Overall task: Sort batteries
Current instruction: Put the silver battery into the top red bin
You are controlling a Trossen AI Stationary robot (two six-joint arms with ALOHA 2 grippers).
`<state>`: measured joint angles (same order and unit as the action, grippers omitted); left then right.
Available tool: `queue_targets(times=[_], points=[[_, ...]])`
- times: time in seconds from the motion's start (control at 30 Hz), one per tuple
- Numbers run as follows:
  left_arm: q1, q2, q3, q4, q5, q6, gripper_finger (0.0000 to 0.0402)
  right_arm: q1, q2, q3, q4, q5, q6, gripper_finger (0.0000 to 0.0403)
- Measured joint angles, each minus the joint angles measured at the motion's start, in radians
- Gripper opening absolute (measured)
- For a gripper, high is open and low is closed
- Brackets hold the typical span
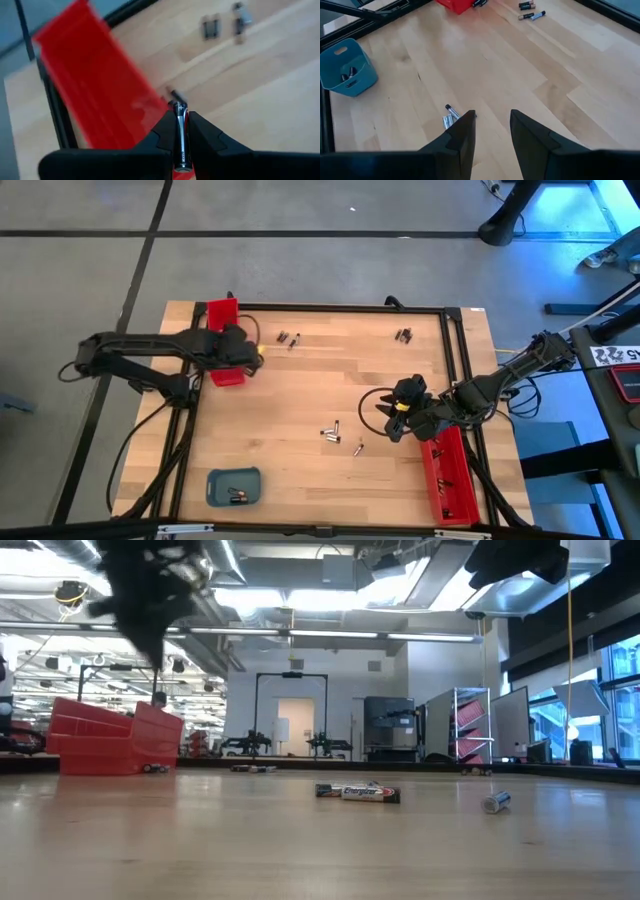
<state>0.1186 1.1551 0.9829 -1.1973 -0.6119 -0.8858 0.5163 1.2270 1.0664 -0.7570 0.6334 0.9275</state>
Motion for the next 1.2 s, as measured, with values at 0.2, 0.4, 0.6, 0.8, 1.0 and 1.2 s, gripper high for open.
queue_targets(times=[0.2,0.4,0.6,0.8,1.0,1.2], points=[[0.129,-0.094,-0.199,0.076,0.082,0.007,0.0023,0.000,0.000,0.000,0.001,-0.014,-0.006,0.0124],[0.284,-0.080,-0.210,0.163,0.211,0.355,0.0023,0.000,0.000,0.000,0.003,-0.024,-0.011,0.0124],[0.464,-0.074,-0.173,0.166,0.315,0.766,0.0023,0.000,0.000,0.000,0.024,-0.024,-0.011,0.0124],[0.599,-0.073,-0.173,0.213,0.386,1.070,0.0023,0.000,0.000,0.000,0.062,-0.016,-0.010,0.0124],[0.720,0.004,-0.173,0.273,0.455,1.206,0.0023,0.000,0.000,0.000,0.085,-0.013,-0.009,0.0124],[0.785,0.150,-0.174,0.291,0.455,1.229,0.0023,0.000,0.000,0.000,0.122,-0.013,-0.008,0.0124]])
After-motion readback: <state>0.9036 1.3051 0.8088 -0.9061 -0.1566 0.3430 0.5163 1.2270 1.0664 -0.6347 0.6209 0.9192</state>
